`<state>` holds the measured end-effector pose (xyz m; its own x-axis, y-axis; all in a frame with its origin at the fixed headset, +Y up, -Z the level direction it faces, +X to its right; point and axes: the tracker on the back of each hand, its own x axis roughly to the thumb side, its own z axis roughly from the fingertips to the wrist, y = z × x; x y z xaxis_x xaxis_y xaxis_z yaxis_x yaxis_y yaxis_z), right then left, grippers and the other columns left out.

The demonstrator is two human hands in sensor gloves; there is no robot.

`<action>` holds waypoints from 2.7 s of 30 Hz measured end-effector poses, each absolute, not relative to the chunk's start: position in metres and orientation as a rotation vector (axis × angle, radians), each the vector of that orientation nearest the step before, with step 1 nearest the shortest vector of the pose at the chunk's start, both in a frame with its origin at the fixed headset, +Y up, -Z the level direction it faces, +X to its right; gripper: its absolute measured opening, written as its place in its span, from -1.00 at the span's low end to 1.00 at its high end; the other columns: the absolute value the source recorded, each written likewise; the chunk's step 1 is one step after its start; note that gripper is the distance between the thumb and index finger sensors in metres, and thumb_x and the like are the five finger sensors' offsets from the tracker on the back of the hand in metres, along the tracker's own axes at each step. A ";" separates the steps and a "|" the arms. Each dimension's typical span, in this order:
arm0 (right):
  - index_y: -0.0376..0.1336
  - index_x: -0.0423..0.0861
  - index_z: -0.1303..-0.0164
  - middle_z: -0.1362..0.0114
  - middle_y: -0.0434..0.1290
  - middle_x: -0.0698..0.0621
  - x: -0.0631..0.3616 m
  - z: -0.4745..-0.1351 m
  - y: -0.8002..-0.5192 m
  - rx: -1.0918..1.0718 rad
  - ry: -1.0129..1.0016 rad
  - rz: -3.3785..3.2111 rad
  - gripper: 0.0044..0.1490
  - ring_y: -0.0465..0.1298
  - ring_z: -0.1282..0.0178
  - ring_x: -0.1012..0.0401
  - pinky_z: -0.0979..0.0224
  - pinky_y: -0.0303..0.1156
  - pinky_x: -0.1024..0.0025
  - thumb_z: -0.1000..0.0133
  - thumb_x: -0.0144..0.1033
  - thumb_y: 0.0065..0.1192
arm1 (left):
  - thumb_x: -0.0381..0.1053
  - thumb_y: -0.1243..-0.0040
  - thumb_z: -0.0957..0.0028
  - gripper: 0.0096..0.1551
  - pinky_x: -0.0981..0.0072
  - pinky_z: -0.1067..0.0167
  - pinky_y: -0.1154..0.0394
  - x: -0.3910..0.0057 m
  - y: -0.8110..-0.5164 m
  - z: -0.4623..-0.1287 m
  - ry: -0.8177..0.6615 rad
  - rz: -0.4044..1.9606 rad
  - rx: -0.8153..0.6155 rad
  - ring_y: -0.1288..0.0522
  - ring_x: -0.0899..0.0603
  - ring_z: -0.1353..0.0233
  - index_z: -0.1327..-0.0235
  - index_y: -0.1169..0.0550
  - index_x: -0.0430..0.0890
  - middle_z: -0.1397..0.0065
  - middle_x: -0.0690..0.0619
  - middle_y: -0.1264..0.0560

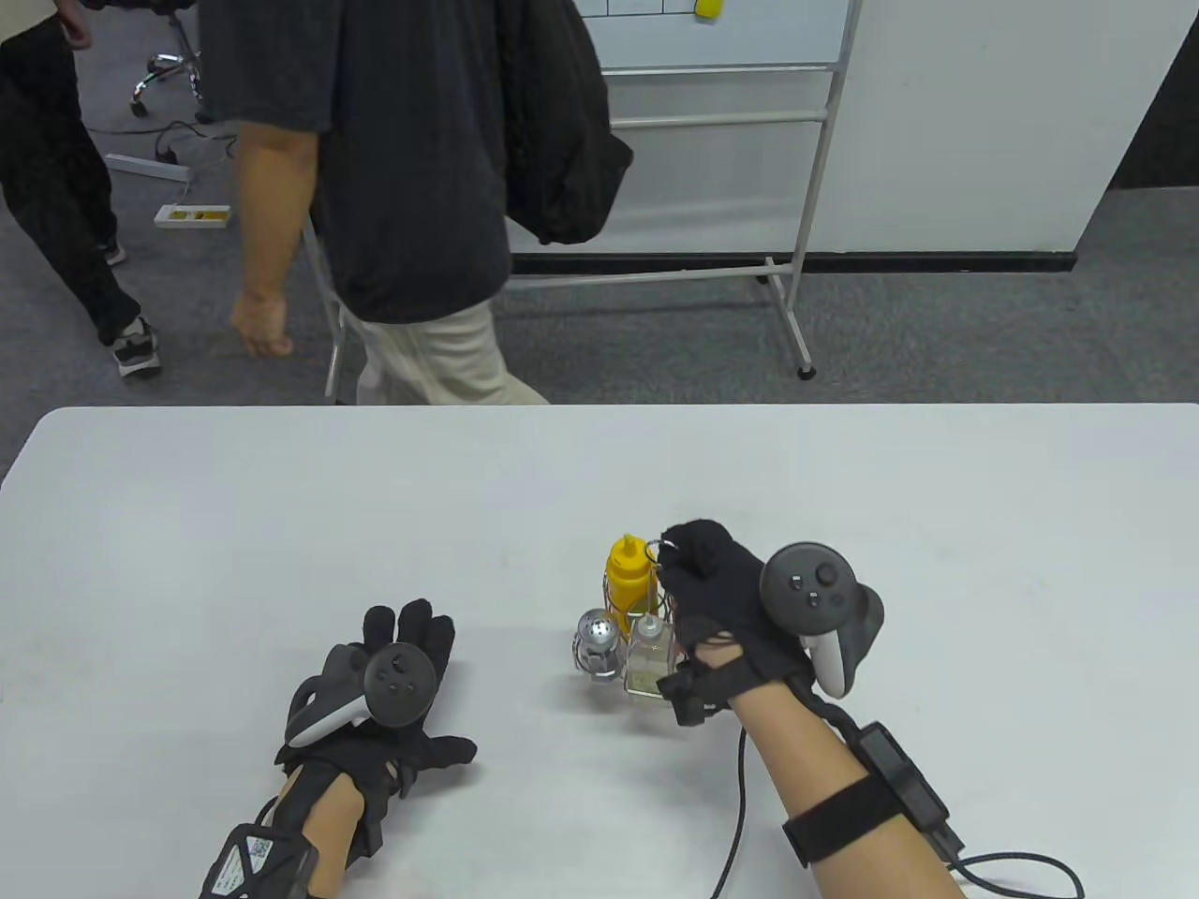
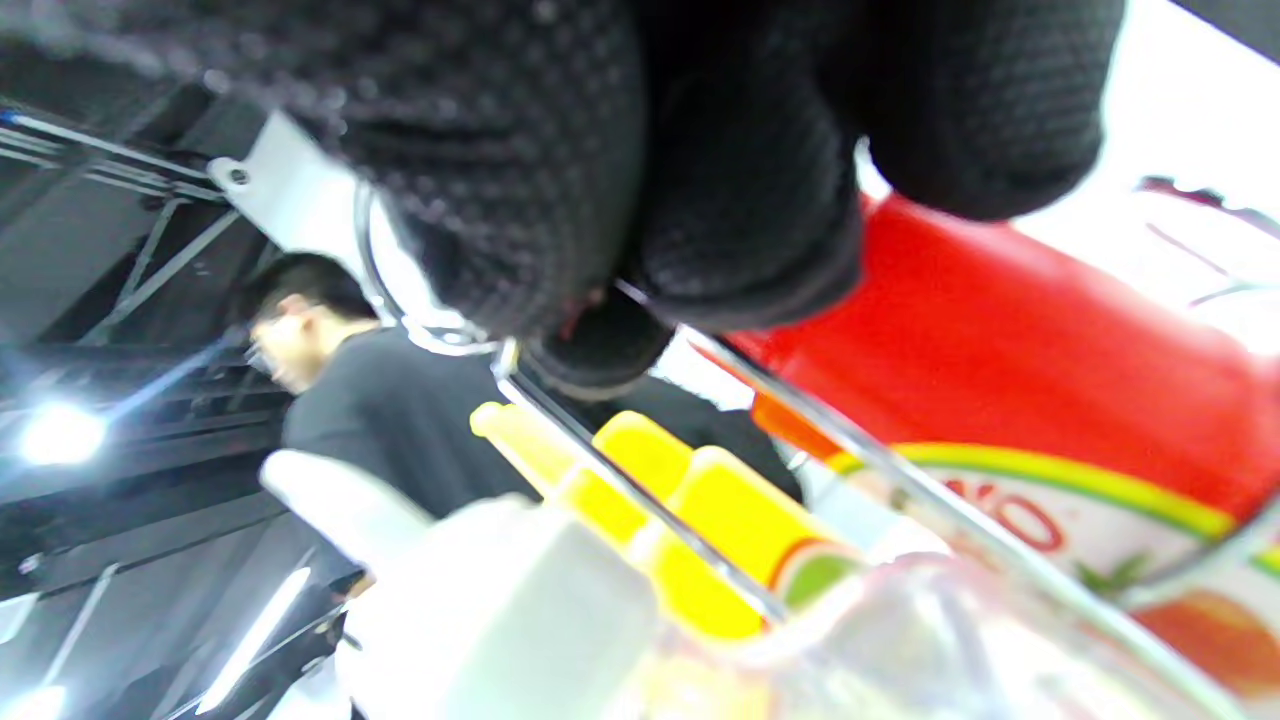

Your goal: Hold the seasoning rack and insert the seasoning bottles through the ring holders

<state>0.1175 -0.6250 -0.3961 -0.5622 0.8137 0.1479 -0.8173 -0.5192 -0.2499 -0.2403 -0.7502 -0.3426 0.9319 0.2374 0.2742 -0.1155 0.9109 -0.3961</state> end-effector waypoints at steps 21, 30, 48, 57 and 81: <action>0.52 0.12 0.06 -0.13 0.76 0.11 0.101 -0.540 -0.671 -0.247 -0.185 2.124 -0.49 0.69 0.09 0.04 -0.18 0.46 -0.11 0.22 -0.48 0.52 | 0.42 -0.23 0.14 0.46 -0.43 -0.41 0.40 -0.239 -0.749 -0.347 -0.363 0.243 -0.358 0.65 -0.45 -0.45 -0.50 0.43 -0.06 -0.58 -0.16 0.61; 0.43 0.04 -0.28 -0.33 0.64 0.01 0.103 -0.526 -0.663 -0.231 -0.169 2.186 -0.31 0.65 -0.16 -0.04 -0.22 0.43 -0.10 0.12 -0.35 0.58 | 0.42 -0.23 0.13 0.45 -0.43 -0.41 0.41 -0.241 -0.748 -0.347 -0.359 0.249 -0.345 0.65 -0.44 -0.45 -0.50 0.43 -0.06 -0.58 -0.17 0.60; -0.02 0.05 -0.72 -0.78 -0.07 -0.17 0.122 -0.344 -0.697 0.226 -0.019 2.368 0.07 -0.08 -0.73 -0.32 -0.50 0.00 -0.42 -0.04 0.01 0.41 | 0.42 -0.22 0.14 0.46 -0.41 -0.41 0.41 -0.225 -0.745 -0.339 -0.420 0.223 -0.346 0.66 -0.43 -0.43 -0.48 0.44 -0.07 -0.55 -0.20 0.62; -0.20 0.17 -0.73 -0.78 -0.31 -0.11 0.125 -0.324 -0.729 0.405 0.177 2.613 0.12 -0.29 -0.73 -0.27 -0.56 -0.11 -0.37 -0.08 0.12 0.31 | 0.42 -0.22 0.13 0.45 -0.41 -0.41 0.41 -0.212 -0.746 -0.333 -0.458 0.172 -0.371 0.66 -0.43 -0.44 -0.48 0.44 -0.06 -0.55 -0.20 0.62; -0.17 0.13 -0.74 -0.78 -0.28 -0.15 0.126 -0.324 -0.725 0.451 0.236 2.563 0.11 -0.26 -0.73 -0.27 -0.55 -0.07 -0.37 -0.08 0.15 0.29 | 0.42 -0.22 0.13 0.44 -0.41 -0.41 0.40 -0.208 -0.747 -0.331 -0.459 0.154 -0.411 0.64 -0.43 -0.45 -0.50 0.42 -0.07 -0.58 -0.18 0.59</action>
<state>0.1258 -0.7249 -0.3236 -0.8081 0.5237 0.2696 -0.4657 -0.8483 0.2519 -0.2085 -0.7474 -0.3315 0.8867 0.2348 0.3983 -0.0522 0.9067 -0.4185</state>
